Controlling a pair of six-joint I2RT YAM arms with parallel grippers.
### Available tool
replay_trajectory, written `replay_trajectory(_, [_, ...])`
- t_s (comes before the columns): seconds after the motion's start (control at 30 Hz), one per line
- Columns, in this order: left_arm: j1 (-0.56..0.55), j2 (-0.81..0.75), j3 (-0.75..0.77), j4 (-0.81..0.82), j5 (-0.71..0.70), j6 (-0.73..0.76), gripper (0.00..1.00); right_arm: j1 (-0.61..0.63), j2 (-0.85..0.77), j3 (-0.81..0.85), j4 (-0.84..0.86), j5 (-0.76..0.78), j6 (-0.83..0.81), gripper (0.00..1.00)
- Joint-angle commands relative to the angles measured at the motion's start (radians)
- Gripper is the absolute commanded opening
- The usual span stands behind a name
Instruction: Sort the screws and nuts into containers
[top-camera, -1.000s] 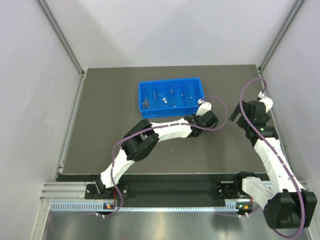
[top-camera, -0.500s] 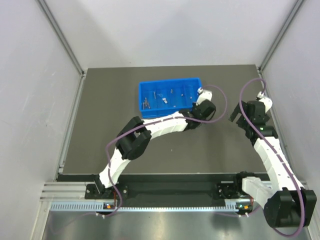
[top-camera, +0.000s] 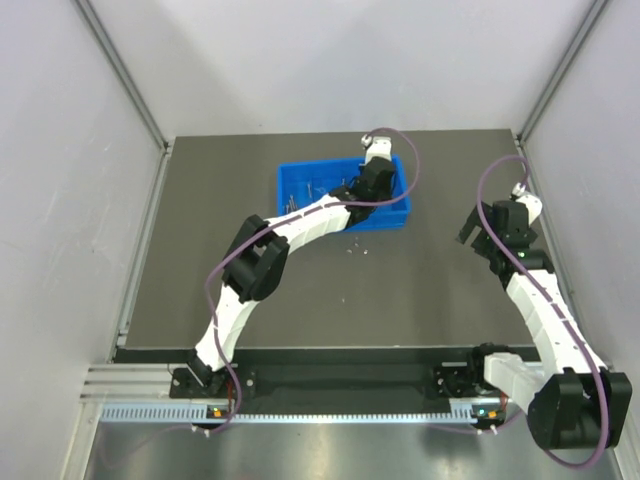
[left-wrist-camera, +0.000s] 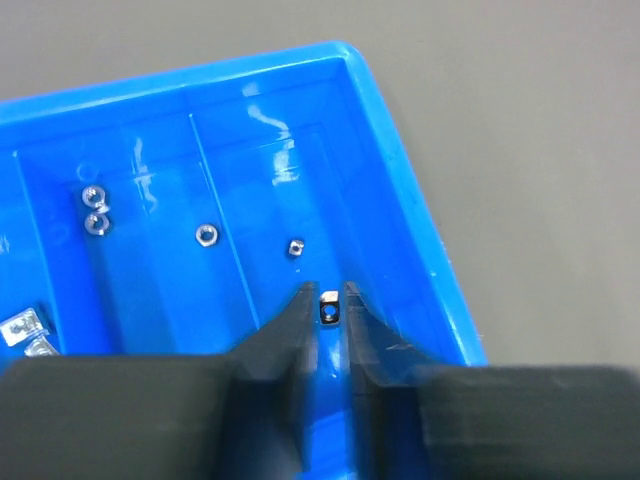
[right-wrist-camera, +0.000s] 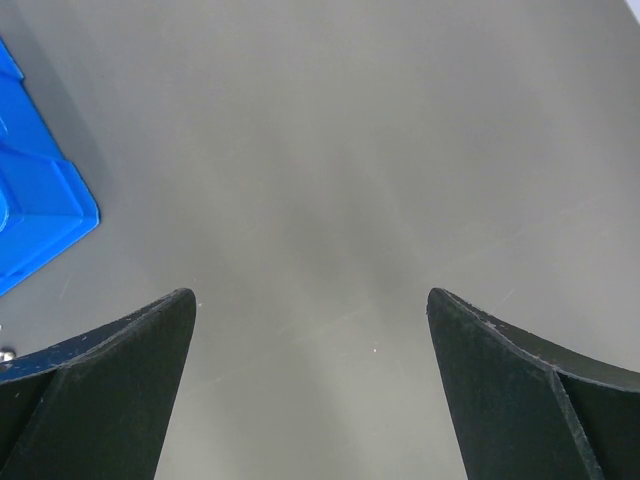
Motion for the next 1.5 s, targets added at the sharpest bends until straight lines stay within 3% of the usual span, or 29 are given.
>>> replay_trajectory(0.0, [-0.001,0.001,0.04,0.074,0.044,0.025,0.3,-0.008,0.004,0.015,0.028,-0.001,-0.003,1.0])
replay_trajectory(0.1, [-0.001,-0.034,0.034,0.068,0.042,0.066,0.45,-0.009,0.003,0.015,0.031,-0.01,-0.003,1.0])
replay_trajectory(0.17, [-0.001,-0.062,0.03,0.024,0.041,0.086,0.48,-0.009,0.003,0.017,0.031,-0.027,-0.009,1.0])
replay_trajectory(0.3, [-0.015,-0.212,-0.059,-0.033,0.096,0.088,0.5,-0.009,-0.008,0.014,0.031,-0.032,-0.009,1.0])
replay_trajectory(0.6, [-0.105,-0.464,-0.472,-0.052,0.077,-0.041,0.47,-0.009,-0.002,0.005,0.043,-0.061,-0.003,1.0])
replay_trajectory(0.77, [-0.121,-0.417,-0.526,-0.056,0.105,-0.083,0.43,-0.008,-0.003,-0.008,0.046,-0.085,0.006,1.0])
replay_trajectory(1.03, [-0.128,-0.279,-0.46,-0.087,0.01,-0.061,0.44,-0.008,-0.036,-0.015,0.031,-0.067,0.003,1.0])
replay_trajectory(1.47, [-0.128,-0.183,-0.437,-0.105,-0.001,-0.078,0.43,-0.009,-0.036,-0.022,0.025,-0.039,-0.003,1.0])
